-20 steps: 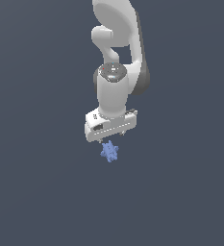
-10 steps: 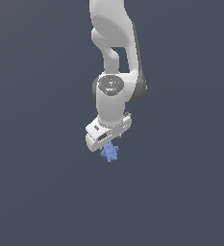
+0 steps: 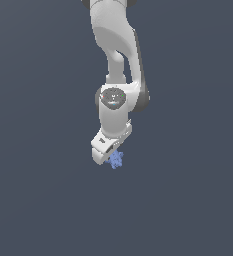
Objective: Pick up the object and move it to a goal position.
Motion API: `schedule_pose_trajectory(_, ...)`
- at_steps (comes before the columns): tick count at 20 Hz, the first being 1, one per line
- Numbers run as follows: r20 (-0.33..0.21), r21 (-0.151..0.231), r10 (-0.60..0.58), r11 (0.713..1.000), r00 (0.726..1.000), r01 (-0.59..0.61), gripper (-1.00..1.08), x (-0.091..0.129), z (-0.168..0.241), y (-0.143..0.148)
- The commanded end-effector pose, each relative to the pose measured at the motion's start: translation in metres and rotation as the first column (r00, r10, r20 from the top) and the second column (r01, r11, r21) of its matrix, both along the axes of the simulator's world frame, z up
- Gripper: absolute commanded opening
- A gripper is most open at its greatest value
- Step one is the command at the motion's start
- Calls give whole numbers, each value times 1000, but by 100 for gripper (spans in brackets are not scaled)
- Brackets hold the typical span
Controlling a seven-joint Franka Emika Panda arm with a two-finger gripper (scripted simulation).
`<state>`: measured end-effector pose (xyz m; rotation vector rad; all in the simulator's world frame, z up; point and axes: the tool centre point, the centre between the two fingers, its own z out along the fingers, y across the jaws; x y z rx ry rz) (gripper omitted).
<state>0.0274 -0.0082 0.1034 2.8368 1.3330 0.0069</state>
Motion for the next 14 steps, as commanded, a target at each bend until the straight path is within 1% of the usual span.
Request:
schedule_pose_trajectory(1,-3,2,39,999,999,-39,100,0,-4,0)
schedule_pose_trajectory(7,-7,4,87,996,996,-87,100,0,-10,-1)
schedule_pose_trajectory(14,-7,4,89,996,996,-89,100,0,-14,-1)
